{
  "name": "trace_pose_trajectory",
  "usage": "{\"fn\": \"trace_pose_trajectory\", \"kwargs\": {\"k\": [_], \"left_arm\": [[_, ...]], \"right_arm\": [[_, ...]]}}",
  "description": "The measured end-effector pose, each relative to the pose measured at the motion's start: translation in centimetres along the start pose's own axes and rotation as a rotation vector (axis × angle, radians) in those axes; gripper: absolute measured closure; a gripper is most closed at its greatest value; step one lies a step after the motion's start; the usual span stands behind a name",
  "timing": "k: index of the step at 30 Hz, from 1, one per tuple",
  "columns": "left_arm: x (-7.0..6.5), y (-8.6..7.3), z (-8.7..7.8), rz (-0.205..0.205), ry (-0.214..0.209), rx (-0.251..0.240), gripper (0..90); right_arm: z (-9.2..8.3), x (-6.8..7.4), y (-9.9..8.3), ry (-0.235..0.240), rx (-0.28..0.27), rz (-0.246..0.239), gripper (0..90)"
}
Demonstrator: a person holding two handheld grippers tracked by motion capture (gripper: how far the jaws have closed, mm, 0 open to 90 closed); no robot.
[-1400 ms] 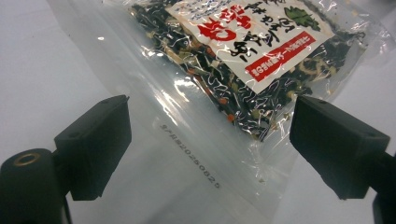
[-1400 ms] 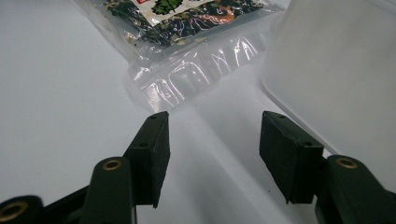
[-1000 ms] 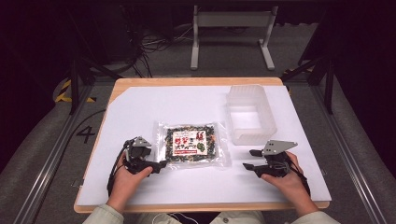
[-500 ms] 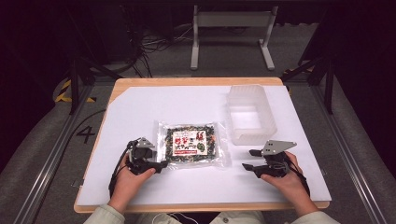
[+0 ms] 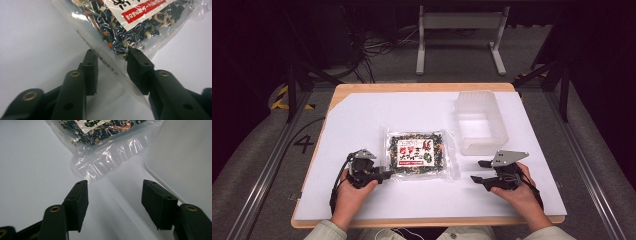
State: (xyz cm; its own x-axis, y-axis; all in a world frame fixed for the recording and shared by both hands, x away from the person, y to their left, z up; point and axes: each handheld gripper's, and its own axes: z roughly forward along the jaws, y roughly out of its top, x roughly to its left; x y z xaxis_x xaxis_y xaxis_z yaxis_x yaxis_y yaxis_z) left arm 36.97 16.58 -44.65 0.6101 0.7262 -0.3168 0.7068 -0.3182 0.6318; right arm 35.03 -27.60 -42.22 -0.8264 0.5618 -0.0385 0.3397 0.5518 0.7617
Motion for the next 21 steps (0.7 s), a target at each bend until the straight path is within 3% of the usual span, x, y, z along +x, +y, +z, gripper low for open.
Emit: {"fn": "trace_pose_trajectory", "kwargs": {"k": [5, 8, 21], "left_arm": [[0.9, -0.3, -0.1, -0.077, -0.064, -0.043, 71.2], [1.1, -0.3, -0.5, -0.1, -0.072, -0.072, 75.1], [0.8, 0.8, -3.8, -0.084, -0.117, -0.277, 88.0]], "right_arm": [[0.0, -0.1, -0.1, 0.001, 0.0, 0.003, 37.9], [0.0, -0.1, -0.1, 0.002, 0.002, 0.003, 37.8], [0.1, -0.1, -0.1, 0.001, 0.006, 0.013, 37.8]]}}
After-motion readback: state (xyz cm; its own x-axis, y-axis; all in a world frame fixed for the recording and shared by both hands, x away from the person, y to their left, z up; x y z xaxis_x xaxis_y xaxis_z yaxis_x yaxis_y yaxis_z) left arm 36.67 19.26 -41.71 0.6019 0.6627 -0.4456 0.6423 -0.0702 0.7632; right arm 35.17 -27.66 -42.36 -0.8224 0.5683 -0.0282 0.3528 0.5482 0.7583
